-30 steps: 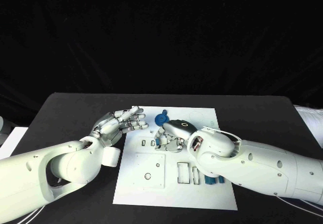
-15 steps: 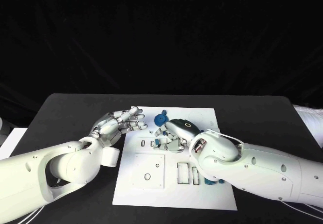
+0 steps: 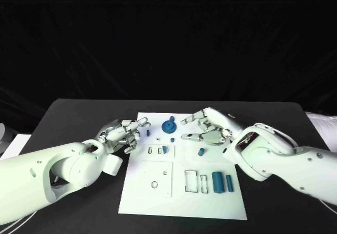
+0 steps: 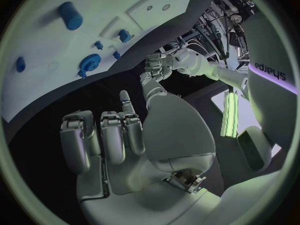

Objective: Assemble the parts on the task board

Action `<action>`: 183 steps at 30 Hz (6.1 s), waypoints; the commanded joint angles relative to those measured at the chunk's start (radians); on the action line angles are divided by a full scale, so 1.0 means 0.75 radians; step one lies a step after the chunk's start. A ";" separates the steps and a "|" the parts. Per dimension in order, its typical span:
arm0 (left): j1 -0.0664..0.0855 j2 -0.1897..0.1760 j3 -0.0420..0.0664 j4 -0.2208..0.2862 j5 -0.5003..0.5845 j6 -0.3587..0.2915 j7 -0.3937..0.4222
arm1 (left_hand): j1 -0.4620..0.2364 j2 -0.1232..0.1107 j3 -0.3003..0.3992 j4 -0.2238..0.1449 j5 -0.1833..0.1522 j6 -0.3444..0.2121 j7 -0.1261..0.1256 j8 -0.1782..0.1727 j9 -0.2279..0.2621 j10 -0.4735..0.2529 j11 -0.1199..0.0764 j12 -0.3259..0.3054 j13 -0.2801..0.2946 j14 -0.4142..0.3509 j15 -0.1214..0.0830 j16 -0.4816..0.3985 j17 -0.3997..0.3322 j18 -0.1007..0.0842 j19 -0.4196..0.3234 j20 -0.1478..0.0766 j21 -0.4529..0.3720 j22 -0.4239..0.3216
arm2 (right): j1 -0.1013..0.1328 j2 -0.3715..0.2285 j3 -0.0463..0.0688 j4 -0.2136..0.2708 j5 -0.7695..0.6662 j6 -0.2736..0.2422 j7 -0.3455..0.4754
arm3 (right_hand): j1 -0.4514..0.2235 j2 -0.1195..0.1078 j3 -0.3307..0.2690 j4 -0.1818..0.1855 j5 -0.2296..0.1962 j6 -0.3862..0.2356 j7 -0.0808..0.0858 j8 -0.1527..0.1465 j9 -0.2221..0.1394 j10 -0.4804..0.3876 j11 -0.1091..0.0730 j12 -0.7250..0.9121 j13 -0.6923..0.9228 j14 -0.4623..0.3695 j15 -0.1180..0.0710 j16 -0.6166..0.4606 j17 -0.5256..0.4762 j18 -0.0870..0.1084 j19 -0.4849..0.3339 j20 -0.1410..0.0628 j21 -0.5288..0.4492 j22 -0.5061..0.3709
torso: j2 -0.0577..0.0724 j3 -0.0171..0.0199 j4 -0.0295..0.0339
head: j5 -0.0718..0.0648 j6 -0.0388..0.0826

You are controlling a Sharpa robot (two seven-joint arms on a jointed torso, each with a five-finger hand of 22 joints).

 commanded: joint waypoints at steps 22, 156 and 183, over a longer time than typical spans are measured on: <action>0.265 0.320 -0.015 -0.211 -1.211 0.455 -1.378 | -0.012 0.060 -0.365 0.264 -0.020 -0.184 -0.033 0.492 0.433 -0.232 -0.024 0.618 0.638 0.141 -0.015 0.014 0.352 -0.033 -0.046 0.003 0.181 0.237 | 0.111 -0.198 0.001 -0.076 0.406 0.152 0.027 | 0.015 0.004 -0.024 0.003 0.026 -0.001 -0.006 0.009 0.004 0.136 0.005 0.005 0.351 0.139 0.009 0.005 0.351 -0.009 0.140 0.003 0.003 0.351 | -0.087 0.0156 -0.0073 | 0.017 -0.049; 0.239 0.509 -0.061 -0.341 -1.227 0.440 -1.333 | -0.018 -0.163 0.907 0.021 -0.006 -0.204 -0.082 0.575 0.893 -0.044 -0.073 0.851 0.877 0.141 -0.056 0.014 0.352 -0.080 0.066 -0.036 0.315 0.514 | 0.098 -0.153 -0.008 -0.140 0.358 0.198 -0.043 | 0.019 0.016 -0.055 0.012 0.081 -0.002 -0.007 0.008 0.008 0.136 0.004 0.005 0.351 0.139 0.008 0.005 0.351 -0.009 0.140 0.001 0.003 0.351 | -0.079 0.0161 -0.0066 | 0.038 -0.102; 0.201 0.500 -0.061 -0.297 -1.433 0.511 -1.372 | -0.024 -0.167 0.918 0.003 -0.007 -0.204 -0.083 0.576 0.899 -0.039 -0.074 0.857 0.883 0.141 -0.057 0.014 0.352 -0.082 0.072 -0.037 0.322 0.526 | 0.096 -0.152 -0.009 -0.142 0.351 0.211 -0.043 | 0.014 0.017 -0.059 0.016 0.082 -0.002 -0.007 0.008 0.008 0.136 0.004 0.004 0.351 0.139 0.008 0.005 0.351 -0.009 0.140 0.001 0.003 0.351 | -0.077 0.0161 -0.0019 | 0.038 -0.110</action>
